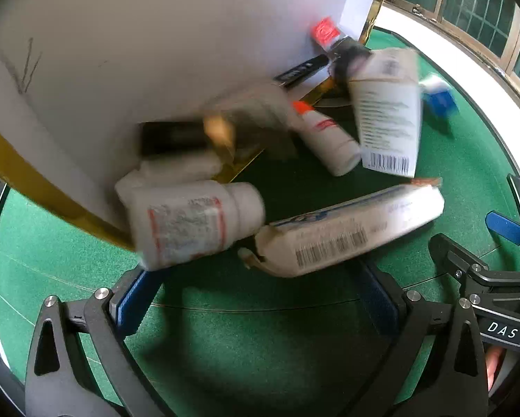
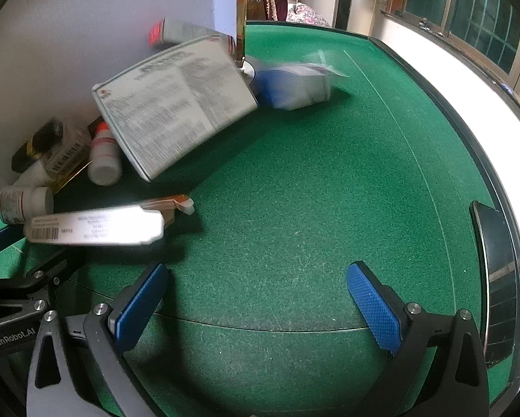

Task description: Organize objects

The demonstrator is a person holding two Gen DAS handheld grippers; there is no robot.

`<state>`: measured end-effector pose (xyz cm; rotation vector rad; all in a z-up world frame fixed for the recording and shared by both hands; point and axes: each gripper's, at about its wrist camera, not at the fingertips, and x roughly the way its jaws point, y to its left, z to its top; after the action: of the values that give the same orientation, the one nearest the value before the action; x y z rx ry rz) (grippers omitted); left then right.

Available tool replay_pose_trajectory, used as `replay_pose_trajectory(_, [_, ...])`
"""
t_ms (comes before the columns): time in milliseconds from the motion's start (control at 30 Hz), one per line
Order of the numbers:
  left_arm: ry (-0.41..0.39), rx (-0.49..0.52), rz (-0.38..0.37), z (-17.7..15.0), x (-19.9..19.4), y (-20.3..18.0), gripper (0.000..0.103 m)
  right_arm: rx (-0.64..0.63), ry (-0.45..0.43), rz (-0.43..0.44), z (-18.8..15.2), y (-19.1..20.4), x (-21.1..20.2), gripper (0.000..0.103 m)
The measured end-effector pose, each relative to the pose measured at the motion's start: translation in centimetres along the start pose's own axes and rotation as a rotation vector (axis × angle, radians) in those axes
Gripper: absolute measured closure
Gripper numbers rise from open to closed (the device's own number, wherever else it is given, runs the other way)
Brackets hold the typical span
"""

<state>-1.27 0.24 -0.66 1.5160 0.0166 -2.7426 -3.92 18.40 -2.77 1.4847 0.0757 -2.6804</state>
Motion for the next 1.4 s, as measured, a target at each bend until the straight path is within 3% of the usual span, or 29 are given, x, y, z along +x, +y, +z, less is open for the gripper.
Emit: replay_pose_trajectory(1400, [-0.001,0.004,-0.001,0.2,0.3,-1.1,0.000,0.000,0.000,-0.001,-0.1,0.9,-0.2,0.000])
